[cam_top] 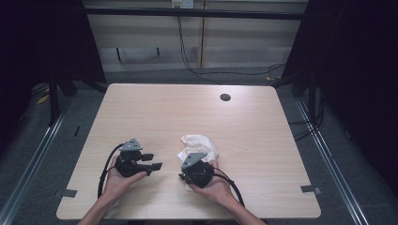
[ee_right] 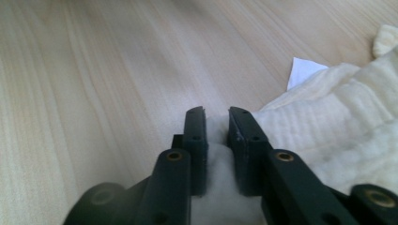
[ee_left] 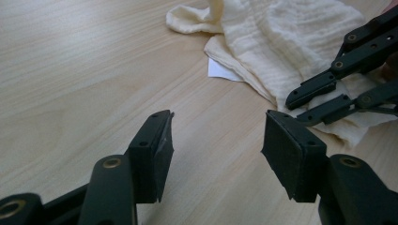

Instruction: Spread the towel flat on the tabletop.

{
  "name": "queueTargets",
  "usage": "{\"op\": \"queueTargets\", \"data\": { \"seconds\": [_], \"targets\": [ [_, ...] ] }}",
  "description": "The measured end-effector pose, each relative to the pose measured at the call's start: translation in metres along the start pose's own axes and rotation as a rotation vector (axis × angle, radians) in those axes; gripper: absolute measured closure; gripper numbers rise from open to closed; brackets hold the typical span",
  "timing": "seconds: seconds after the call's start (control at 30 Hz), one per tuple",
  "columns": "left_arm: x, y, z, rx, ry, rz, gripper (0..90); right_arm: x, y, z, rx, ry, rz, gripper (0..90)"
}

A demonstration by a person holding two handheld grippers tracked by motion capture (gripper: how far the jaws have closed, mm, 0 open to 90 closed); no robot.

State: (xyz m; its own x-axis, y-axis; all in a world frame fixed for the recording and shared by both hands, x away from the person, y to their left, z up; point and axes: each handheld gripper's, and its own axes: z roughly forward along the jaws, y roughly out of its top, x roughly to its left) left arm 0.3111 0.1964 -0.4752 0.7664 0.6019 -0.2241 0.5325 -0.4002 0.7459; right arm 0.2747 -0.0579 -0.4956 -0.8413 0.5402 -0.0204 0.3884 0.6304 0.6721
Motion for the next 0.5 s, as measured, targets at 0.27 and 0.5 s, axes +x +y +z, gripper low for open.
{"op": "queueTargets", "data": {
  "seconds": [0.27, 0.5],
  "targets": [
    [0.001, 0.0, -0.001, -0.007, 0.004, -0.006, 42.7, -0.009, 0.006, -0.012, -0.037, 0.051, 0.079, 85.3],
    [-0.002, 0.002, -0.002, -0.009, -0.001, 0.006, 43.0, -0.022, 0.01, -0.048, -0.152, 0.056, 0.13, 85.4]
  ]
}}
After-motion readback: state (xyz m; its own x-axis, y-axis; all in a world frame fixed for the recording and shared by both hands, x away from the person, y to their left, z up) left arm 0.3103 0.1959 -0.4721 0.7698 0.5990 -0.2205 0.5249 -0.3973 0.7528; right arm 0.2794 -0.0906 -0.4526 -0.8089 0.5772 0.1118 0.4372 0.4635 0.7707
